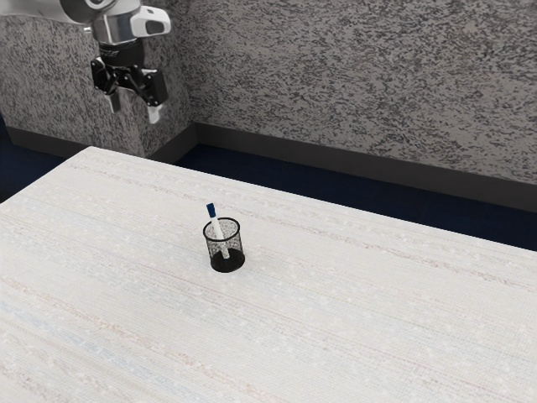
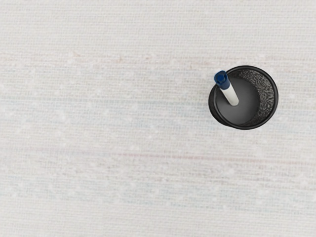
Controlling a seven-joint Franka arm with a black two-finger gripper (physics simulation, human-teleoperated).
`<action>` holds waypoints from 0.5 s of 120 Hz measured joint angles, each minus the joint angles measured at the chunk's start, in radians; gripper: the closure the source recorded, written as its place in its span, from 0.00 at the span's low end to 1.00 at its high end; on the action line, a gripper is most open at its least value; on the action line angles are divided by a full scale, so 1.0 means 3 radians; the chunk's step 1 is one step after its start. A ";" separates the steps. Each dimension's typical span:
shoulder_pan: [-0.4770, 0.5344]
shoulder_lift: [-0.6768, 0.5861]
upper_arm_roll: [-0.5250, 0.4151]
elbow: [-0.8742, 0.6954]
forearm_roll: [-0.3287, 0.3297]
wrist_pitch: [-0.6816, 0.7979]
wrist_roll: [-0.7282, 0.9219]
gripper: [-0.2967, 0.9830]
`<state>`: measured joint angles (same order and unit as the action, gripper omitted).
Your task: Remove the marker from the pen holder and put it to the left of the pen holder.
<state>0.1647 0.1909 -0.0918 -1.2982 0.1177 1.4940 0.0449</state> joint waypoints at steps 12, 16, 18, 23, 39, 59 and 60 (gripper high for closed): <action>0.0009 0.0000 -0.0001 0.0000 -0.0019 -0.0004 0.0012 0.23; 0.0010 0.0000 -0.0002 0.0000 -0.0022 -0.0005 0.0015 0.23; 0.0011 0.0000 -0.0005 0.0001 -0.0027 -0.0004 0.0014 0.23; -0.0007 -0.0006 -0.0023 0.0028 -0.0043 -0.0001 -0.0019 0.23; -0.0506 -0.0061 -0.0036 0.0112 0.0189 0.0005 -0.0588 0.23; -0.0889 -0.0019 -0.0015 0.0146 0.0928 0.0126 -0.1475 0.23; -0.0874 0.0014 -0.0014 0.0145 0.0951 0.0149 -0.1512 0.23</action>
<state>-0.0974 0.1952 -0.0959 -1.2547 0.4028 1.5387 -0.4087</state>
